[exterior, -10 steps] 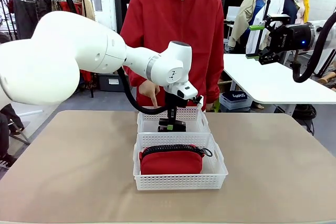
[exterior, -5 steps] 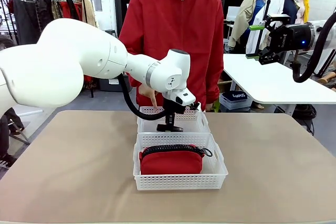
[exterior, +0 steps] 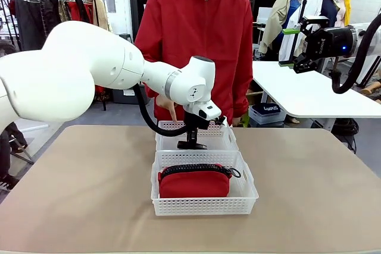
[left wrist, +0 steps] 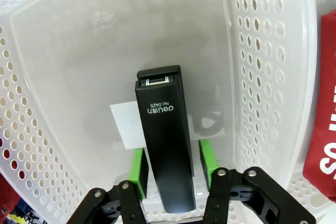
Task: Distribute items into two baskets.
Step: Place the picked Stapler into the Organizing basket as instructed by the person.
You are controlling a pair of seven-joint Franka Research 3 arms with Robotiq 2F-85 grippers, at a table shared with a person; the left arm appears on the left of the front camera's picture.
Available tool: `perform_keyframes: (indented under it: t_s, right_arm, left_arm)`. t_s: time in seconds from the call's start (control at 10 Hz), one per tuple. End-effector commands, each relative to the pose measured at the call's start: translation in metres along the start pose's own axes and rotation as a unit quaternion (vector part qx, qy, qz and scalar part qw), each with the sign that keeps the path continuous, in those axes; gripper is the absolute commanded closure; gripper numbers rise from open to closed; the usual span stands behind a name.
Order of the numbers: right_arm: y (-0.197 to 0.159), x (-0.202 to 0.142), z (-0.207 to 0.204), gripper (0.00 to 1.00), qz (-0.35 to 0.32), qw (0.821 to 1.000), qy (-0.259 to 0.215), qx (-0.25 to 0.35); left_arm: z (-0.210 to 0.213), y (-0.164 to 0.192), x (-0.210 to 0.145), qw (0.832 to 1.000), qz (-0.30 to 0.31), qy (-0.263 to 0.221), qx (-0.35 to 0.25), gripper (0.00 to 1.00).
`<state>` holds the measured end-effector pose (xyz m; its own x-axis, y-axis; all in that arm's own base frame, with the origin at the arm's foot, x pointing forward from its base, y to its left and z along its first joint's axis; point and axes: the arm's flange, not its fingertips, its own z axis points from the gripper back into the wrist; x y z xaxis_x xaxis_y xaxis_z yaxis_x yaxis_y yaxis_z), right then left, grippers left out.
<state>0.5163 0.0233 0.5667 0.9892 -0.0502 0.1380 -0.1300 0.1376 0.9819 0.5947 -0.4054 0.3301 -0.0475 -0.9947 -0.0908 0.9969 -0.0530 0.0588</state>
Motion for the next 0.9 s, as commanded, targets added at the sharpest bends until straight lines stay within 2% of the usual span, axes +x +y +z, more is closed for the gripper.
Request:
perform_keyframes:
  t_s: [0.0, 0.8]
  right_arm:
    - [0.002, -0.002, 0.0, 0.0, 0.001, 1.0, -0.001, 0.001]
    - [0.002, -0.002, 0.0, 0.0, 0.001, 1.0, -0.001, 0.001]
  left_arm:
    - [0.0, -0.007, -0.009, 1.0, 0.009, 0.012, 0.005, 0.0]
    - [0.034, 0.007, -0.021, 0.999, 0.042, 0.01, -0.005, 0.0]
